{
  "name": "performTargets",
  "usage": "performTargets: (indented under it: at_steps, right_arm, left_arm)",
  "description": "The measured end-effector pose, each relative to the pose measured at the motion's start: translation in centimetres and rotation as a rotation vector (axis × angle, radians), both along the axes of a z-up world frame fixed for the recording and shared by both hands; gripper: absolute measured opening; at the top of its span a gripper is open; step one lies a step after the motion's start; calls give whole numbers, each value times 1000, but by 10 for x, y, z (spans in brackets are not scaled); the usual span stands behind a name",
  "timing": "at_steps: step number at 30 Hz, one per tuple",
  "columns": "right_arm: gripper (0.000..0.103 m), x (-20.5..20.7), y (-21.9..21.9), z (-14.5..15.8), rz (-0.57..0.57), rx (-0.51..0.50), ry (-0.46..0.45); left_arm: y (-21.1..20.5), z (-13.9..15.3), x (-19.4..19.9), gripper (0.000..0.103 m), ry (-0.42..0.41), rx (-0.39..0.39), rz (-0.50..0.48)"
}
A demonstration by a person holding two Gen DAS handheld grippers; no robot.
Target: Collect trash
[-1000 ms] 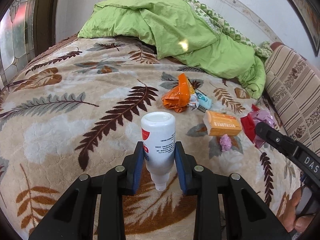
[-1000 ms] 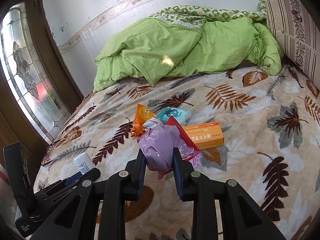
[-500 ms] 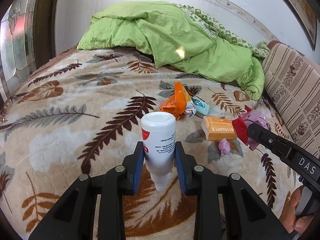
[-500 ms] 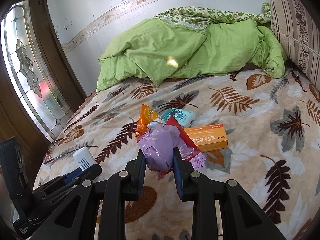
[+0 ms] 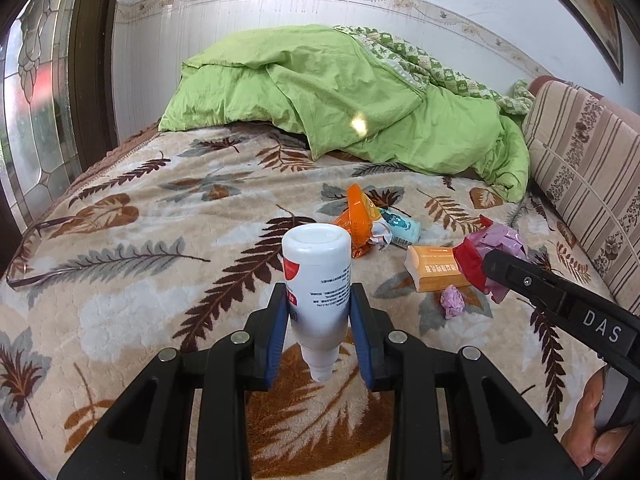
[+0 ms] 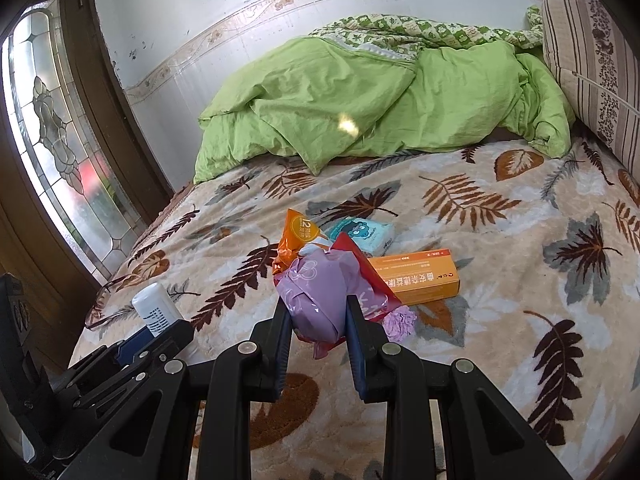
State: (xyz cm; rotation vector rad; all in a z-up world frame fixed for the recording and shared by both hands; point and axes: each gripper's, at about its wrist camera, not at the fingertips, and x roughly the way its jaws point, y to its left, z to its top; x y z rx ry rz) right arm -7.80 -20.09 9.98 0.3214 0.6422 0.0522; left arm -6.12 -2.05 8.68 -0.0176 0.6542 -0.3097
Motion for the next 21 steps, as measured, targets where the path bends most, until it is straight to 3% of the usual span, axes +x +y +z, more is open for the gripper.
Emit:
performTargets:
  at_steps: [21]
  right_arm:
    - [27, -32, 2, 7, -45, 6, -24]
  left_arm:
    - [2, 7, -11, 29, -53, 19, 4]
